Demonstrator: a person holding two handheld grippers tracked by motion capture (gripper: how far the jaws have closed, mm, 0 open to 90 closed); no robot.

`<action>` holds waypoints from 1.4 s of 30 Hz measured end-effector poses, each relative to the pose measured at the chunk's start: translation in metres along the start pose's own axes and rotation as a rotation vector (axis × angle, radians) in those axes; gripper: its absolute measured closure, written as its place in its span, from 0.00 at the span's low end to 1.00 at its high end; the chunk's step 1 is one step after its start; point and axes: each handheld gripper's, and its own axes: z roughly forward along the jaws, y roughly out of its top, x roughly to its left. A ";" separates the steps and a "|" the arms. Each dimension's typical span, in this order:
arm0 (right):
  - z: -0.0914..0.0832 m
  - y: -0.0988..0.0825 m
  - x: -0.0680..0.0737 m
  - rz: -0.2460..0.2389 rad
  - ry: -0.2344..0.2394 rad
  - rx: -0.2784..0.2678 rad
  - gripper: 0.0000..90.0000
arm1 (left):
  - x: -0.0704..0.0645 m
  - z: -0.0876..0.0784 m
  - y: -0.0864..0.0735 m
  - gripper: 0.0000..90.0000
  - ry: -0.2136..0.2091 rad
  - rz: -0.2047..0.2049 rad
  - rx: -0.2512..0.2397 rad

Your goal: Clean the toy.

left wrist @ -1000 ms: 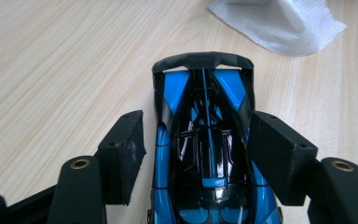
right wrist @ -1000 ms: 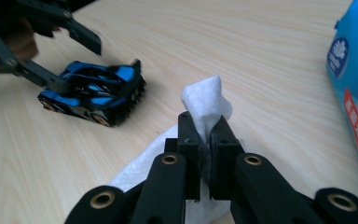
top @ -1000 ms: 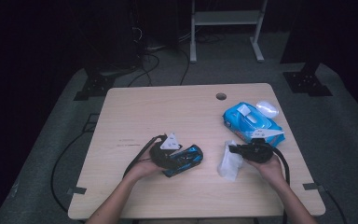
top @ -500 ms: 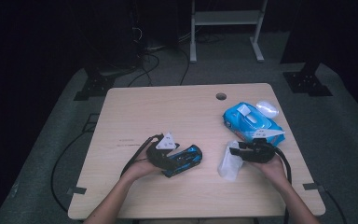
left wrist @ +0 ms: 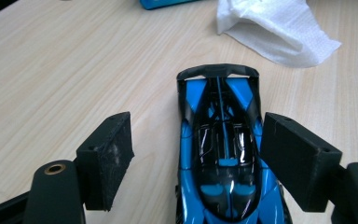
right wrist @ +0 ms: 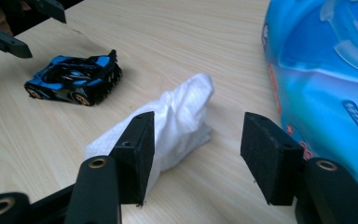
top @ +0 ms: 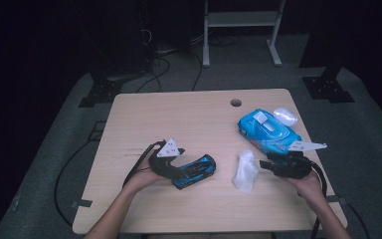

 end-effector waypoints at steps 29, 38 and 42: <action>-0.016 -0.024 -0.003 0.022 -0.016 0.007 0.41 | 0.002 -0.025 -0.025 0.20 0.053 -0.053 -0.013; -0.016 -0.025 -0.002 0.023 -0.020 0.007 0.38 | 0.003 -0.035 -0.037 0.19 0.066 -0.076 -0.006; -0.014 -0.028 0.000 0.022 -0.019 0.005 0.36 | 0.003 -0.041 -0.045 0.19 0.082 -0.088 -0.007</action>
